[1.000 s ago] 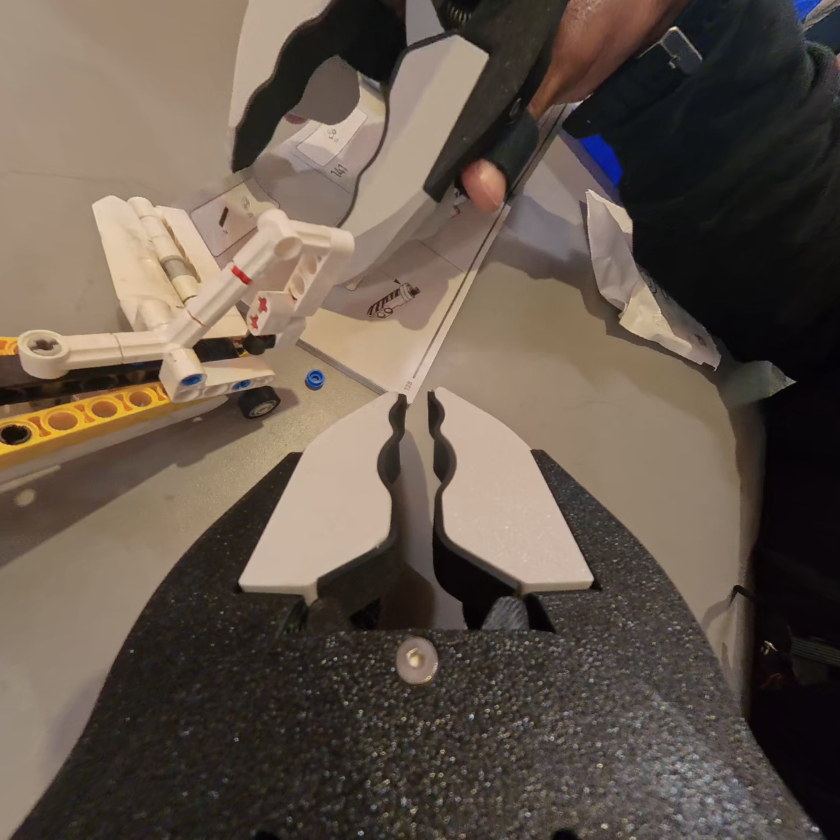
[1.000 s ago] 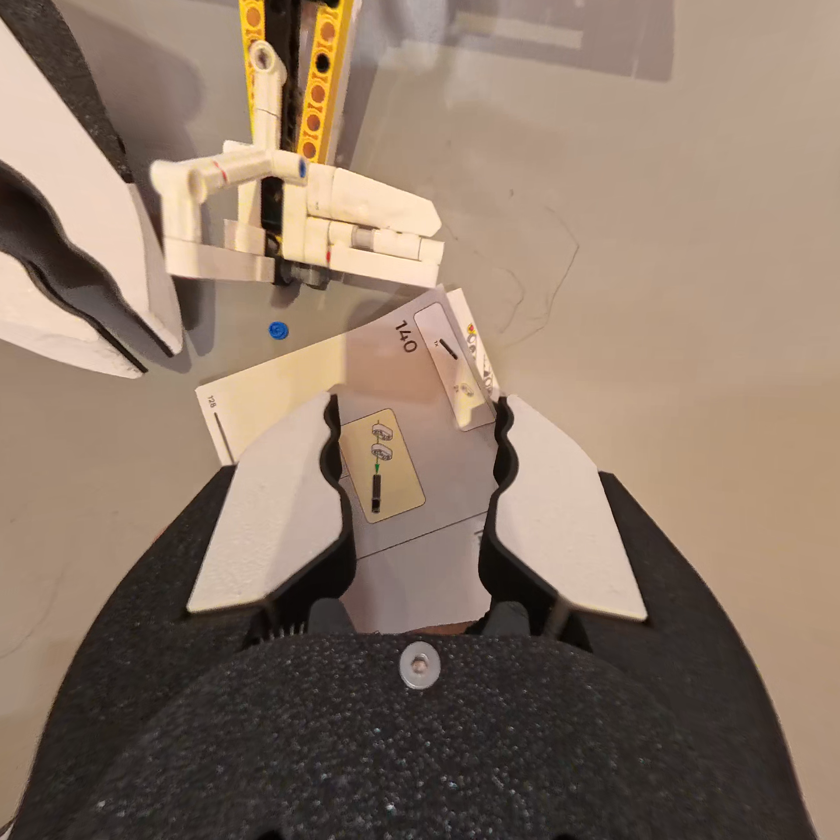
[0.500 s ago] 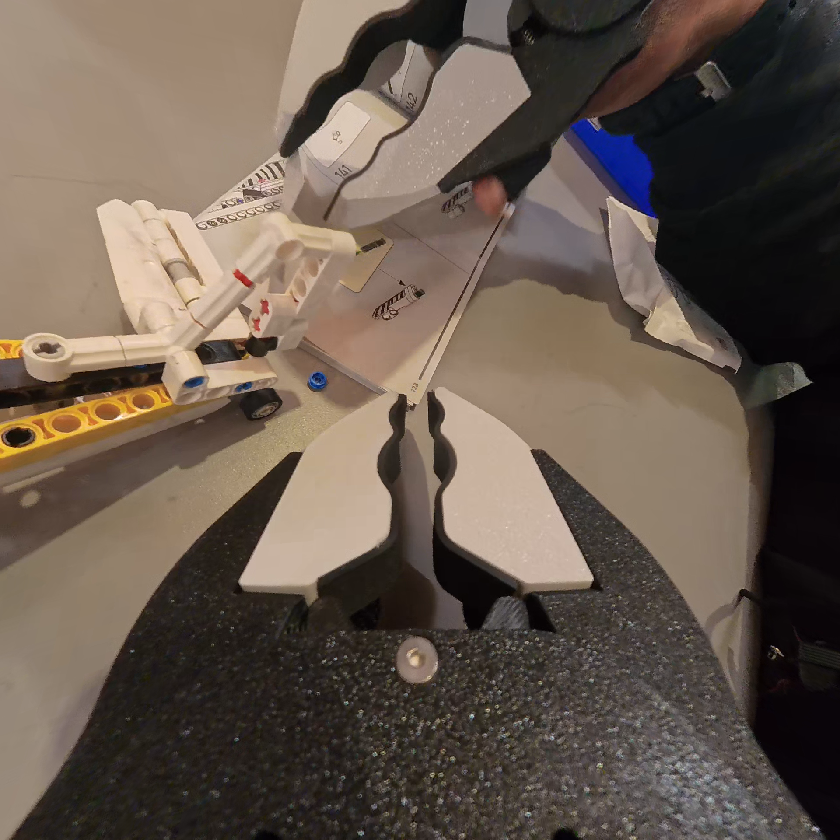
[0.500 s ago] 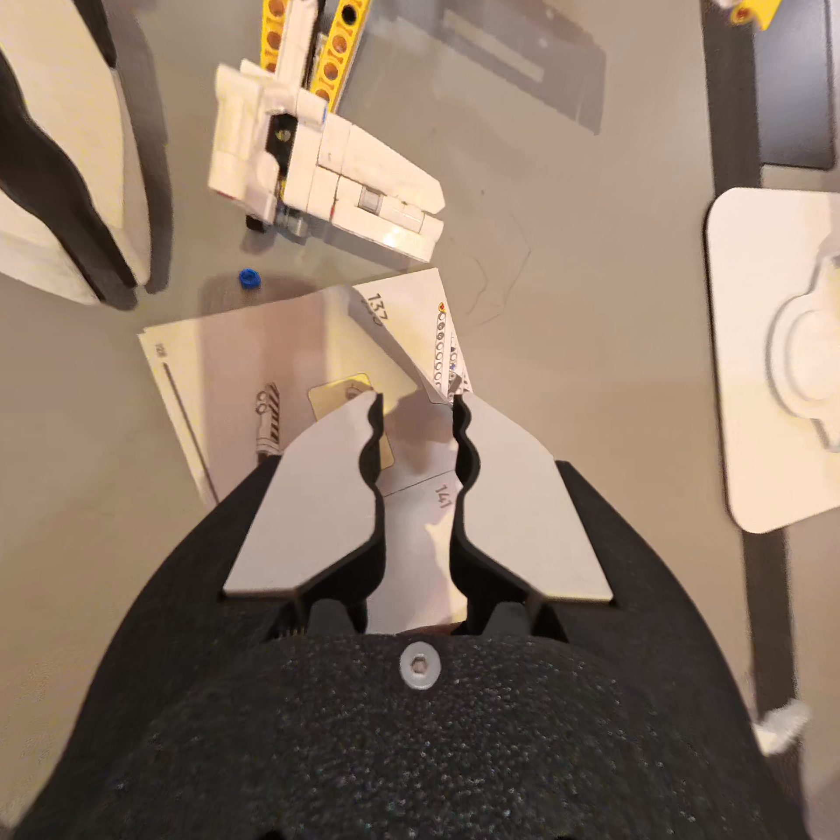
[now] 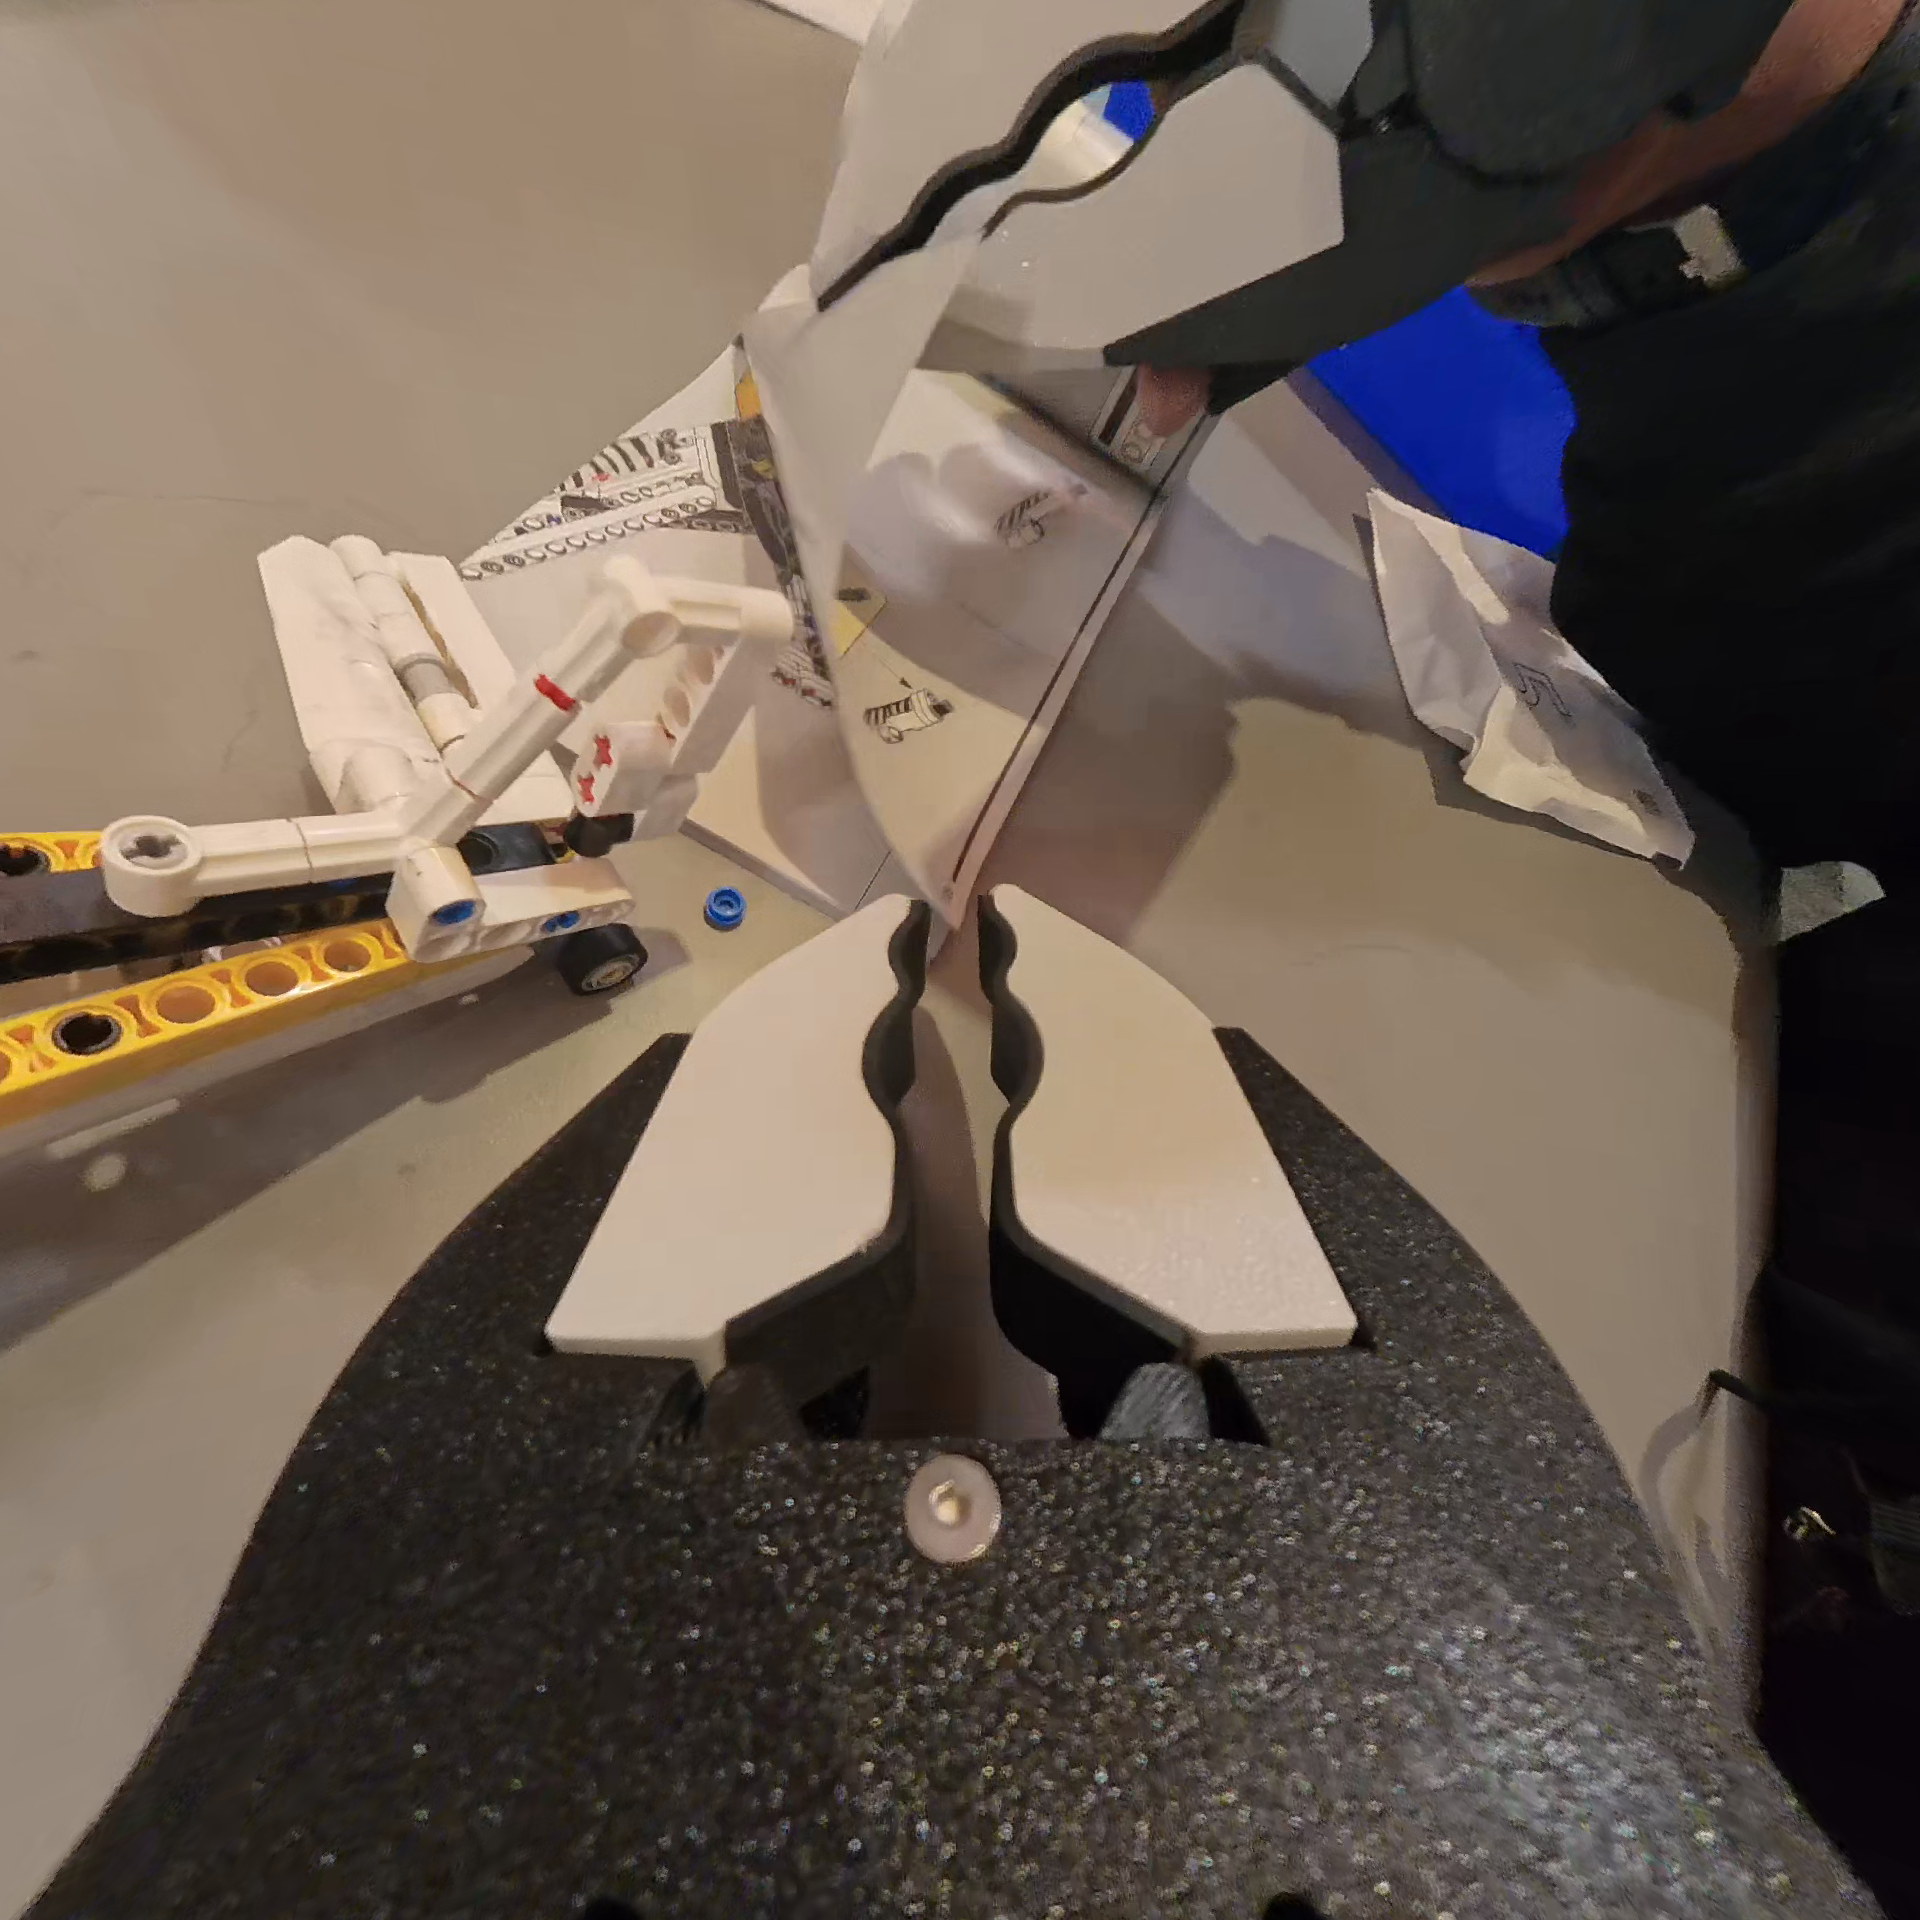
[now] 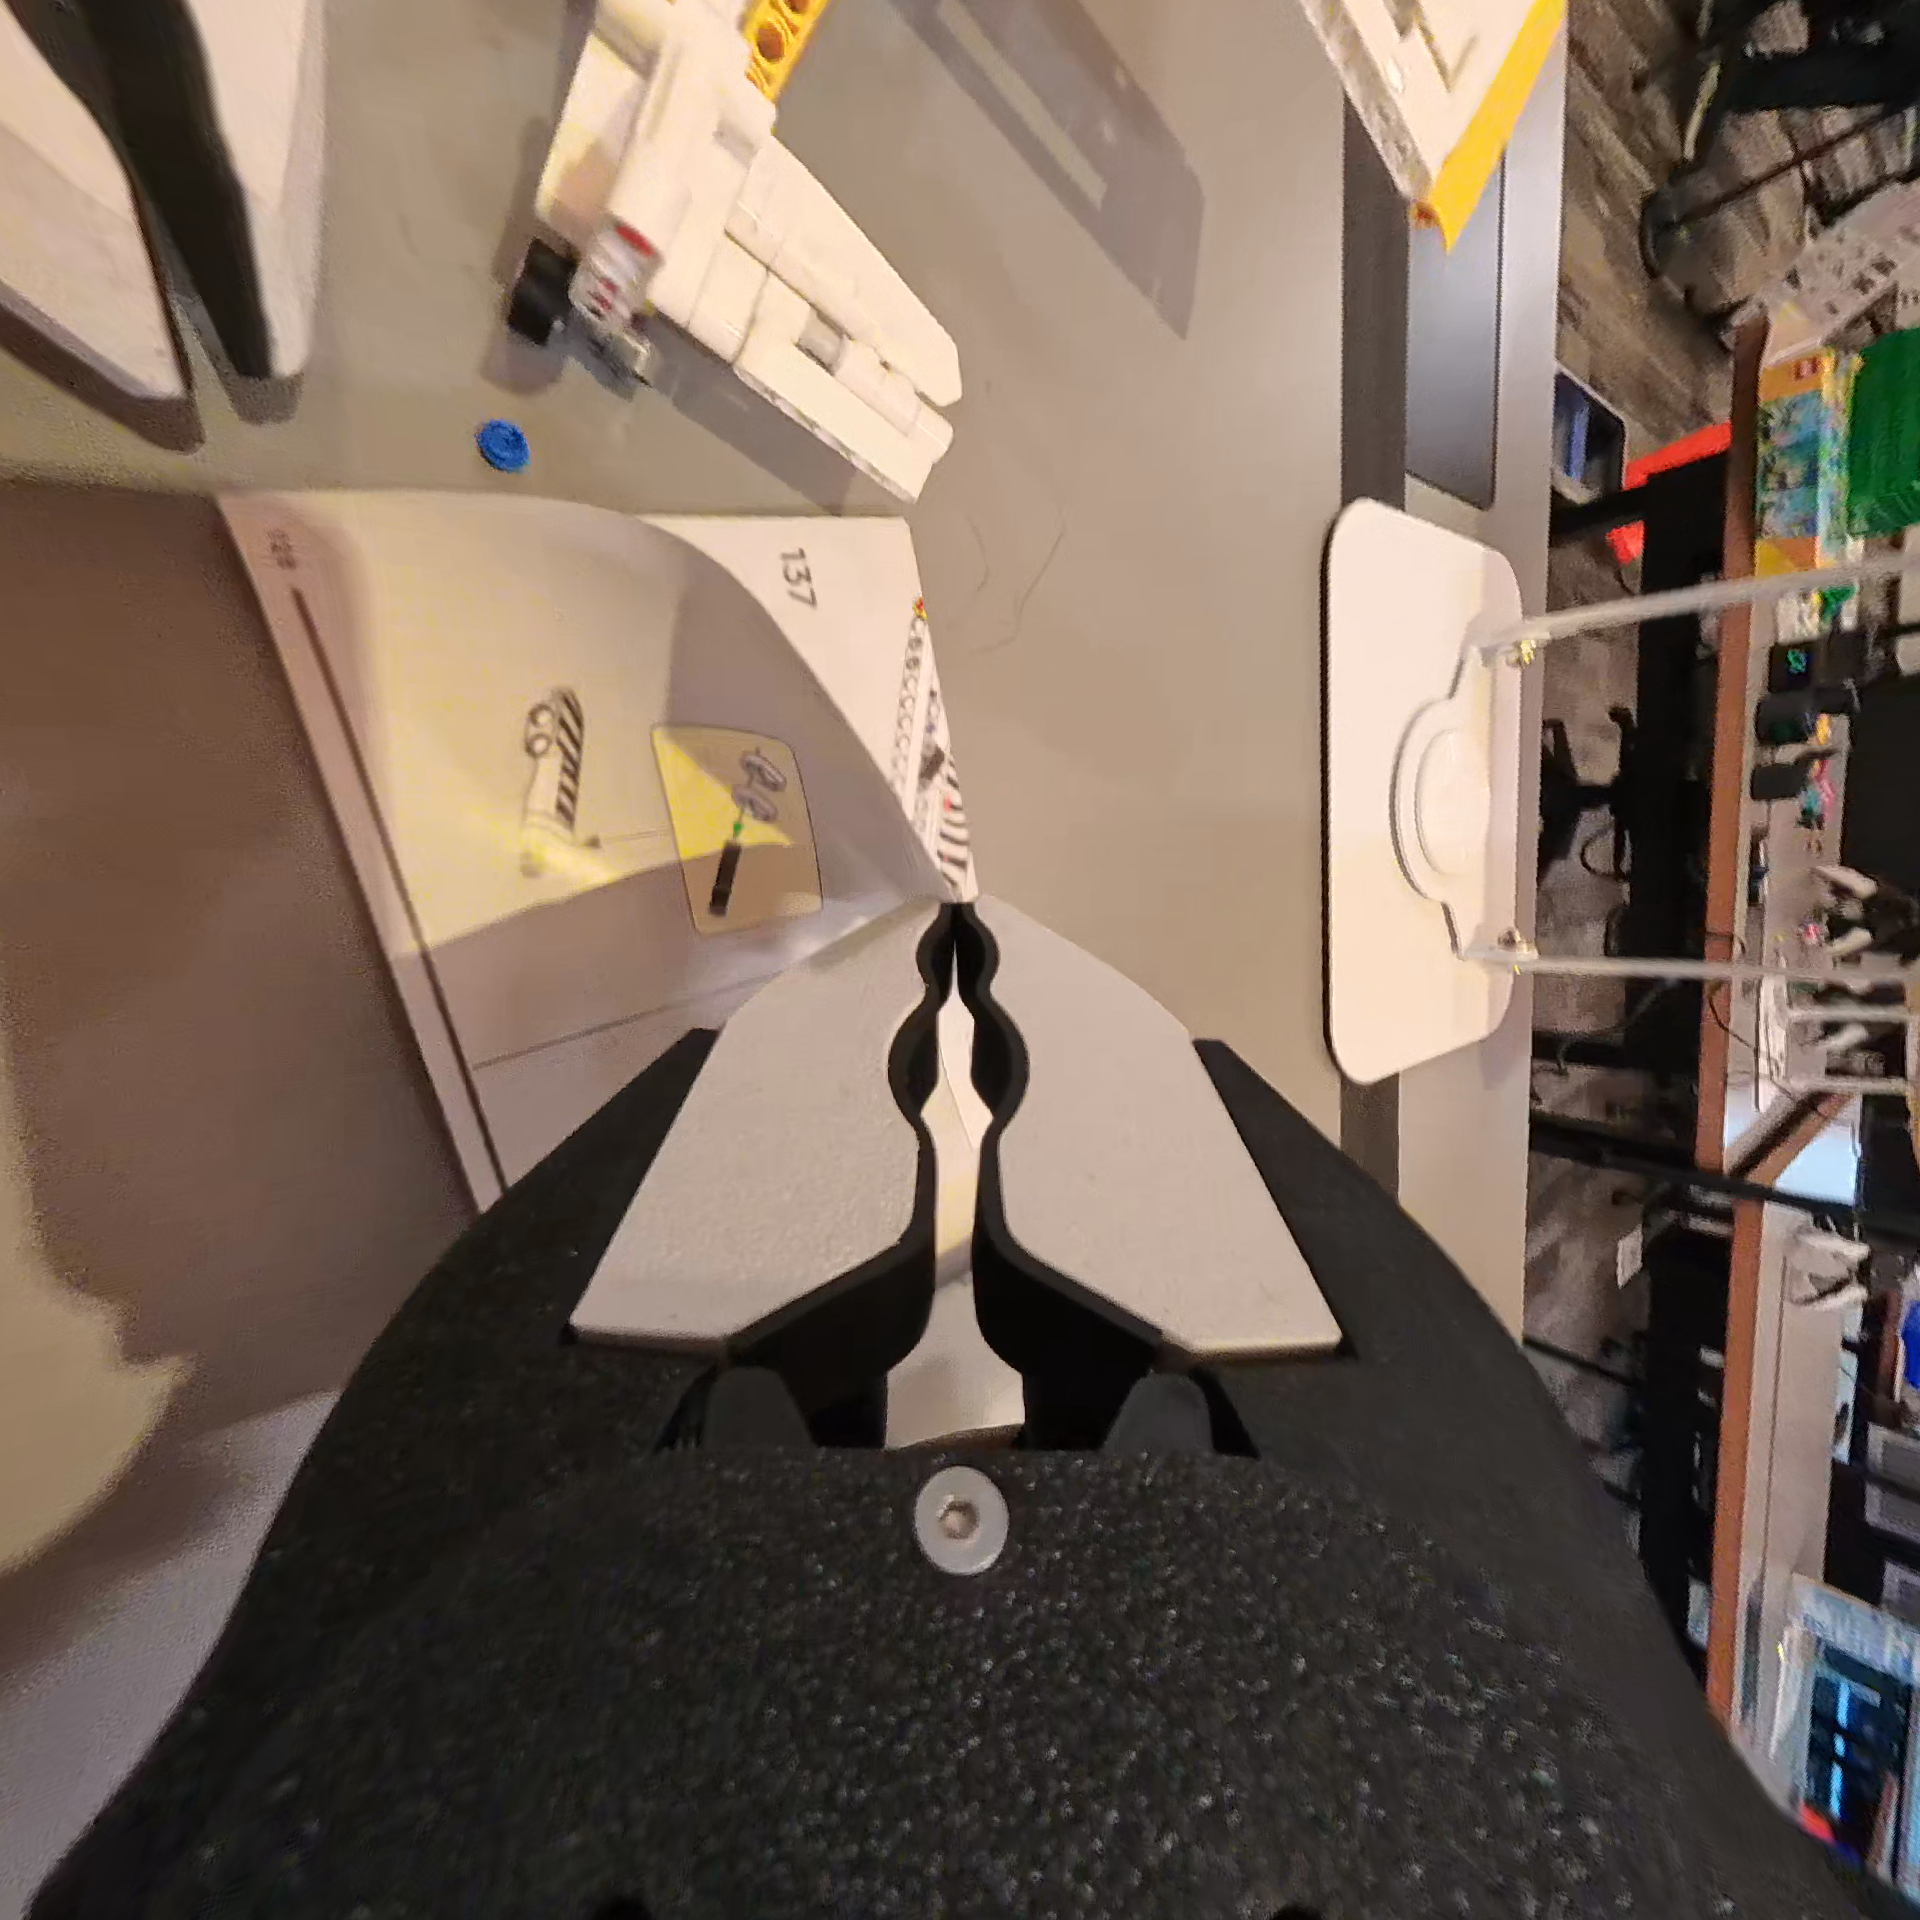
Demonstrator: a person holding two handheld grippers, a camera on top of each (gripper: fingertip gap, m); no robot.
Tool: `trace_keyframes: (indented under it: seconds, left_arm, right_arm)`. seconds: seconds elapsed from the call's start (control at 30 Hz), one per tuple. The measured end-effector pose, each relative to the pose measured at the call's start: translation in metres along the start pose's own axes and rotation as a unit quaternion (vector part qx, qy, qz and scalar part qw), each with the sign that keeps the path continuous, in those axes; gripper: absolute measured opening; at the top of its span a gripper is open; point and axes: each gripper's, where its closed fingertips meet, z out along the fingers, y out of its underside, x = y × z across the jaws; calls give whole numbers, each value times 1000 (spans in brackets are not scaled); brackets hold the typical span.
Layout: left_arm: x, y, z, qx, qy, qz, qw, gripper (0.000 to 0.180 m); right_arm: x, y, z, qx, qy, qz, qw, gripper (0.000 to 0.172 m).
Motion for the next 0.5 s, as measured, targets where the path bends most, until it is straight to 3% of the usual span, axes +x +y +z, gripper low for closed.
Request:
trace_keyframes:
  seconds: [0.2, 0.5]
  left_arm:
    - [8, -6, 10, 12, -9, -1, 1000, 17]
    - [35, -24, 36, 43, -7, -21, 999, 44]
  right_arm:
    - [15, 19, -18, -33, 57, 47, 997, 0]
    - [19, 24, -24, -24, 77, 91, 993, 0]
